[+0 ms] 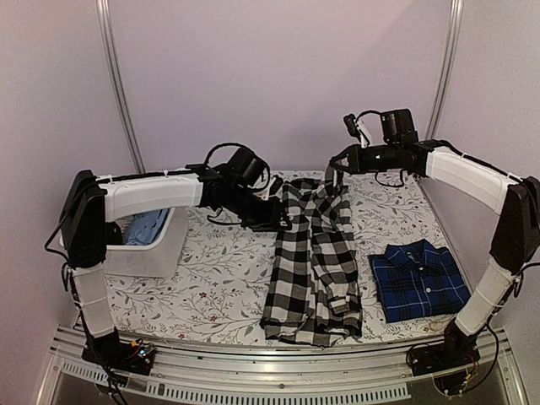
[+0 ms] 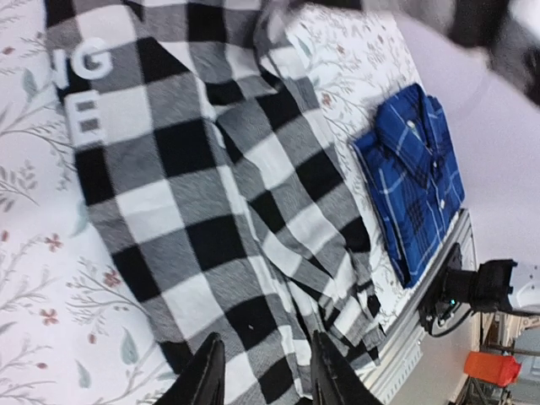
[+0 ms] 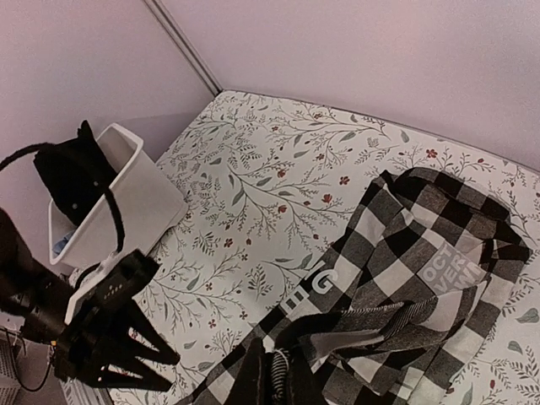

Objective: Fold and stack the long sleeve shirts
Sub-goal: Fold the sleeve of the 1/3-folded shirt.

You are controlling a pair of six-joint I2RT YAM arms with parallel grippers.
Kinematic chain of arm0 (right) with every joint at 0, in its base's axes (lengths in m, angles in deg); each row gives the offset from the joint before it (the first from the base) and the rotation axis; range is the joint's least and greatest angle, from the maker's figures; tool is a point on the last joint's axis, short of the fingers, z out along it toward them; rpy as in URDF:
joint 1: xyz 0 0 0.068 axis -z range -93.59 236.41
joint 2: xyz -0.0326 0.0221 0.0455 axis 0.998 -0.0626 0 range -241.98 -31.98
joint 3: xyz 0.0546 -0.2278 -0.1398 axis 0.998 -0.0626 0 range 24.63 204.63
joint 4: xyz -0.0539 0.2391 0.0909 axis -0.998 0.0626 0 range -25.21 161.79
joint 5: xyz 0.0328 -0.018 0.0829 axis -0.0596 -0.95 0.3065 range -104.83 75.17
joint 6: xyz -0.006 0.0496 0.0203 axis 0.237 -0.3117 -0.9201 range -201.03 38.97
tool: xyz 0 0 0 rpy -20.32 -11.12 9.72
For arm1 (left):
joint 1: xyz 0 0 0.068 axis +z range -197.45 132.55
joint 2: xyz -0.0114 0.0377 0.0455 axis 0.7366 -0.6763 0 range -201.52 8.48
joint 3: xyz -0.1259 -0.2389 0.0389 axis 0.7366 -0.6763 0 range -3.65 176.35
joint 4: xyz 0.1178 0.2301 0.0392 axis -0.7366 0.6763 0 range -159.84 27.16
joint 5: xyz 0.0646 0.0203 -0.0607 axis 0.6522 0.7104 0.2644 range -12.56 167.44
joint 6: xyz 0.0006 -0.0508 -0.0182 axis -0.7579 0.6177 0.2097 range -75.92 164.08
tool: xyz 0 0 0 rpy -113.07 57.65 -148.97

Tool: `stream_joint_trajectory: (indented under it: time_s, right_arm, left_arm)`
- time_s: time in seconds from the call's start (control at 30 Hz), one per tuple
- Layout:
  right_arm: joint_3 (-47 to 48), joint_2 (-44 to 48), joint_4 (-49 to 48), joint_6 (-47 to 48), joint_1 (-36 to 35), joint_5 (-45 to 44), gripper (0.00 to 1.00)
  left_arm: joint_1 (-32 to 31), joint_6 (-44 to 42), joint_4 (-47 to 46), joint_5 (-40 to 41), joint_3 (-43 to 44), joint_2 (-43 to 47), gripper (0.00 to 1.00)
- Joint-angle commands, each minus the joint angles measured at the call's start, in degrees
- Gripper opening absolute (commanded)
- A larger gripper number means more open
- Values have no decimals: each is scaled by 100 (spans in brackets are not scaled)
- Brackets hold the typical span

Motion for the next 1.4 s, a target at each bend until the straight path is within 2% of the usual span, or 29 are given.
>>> stream_joint_trajectory:
  time_s: [0.0, 0.17, 0.43, 0.67, 0.8, 1.0, 1.27, 1.37]
  right_arm:
    - [-456, 582, -86, -18, -237, 575, 3]
    - [-1018, 931, -187, -216, -575, 747, 4]
    - [-1590, 1017, -6, -267, -1043, 889, 4]
    - [-1885, 843, 188, -265, -1476, 892, 7]
    - [-1970, 570, 107, -406, -1741, 865, 8]
    - [-1917, -14, -29, -639, -2035, 780, 9]
    - [-1750, -393, -45, -800, -2072, 733, 29]
    - [-1729, -285, -12, -787, -2072, 641, 41]
  left_arm:
    - [487, -84, -467, 91, 385, -486, 32]
    - [797, -243, -667, 47, 1229, -1338, 29]
    - [1071, -237, -1209, -593, 2577, -2676, 28]
    - [1367, 172, -1686, -984, 3094, -3637, 28]
    - [1444, 219, -1567, -1045, 3648, -4137, 28]
    - [1582, 472, -1699, -1223, 3865, -4455, 28]
    - [1652, 432, -1703, -1362, 3885, -4355, 28]
    - [1680, 421, -1695, -1343, 3752, -4182, 30]
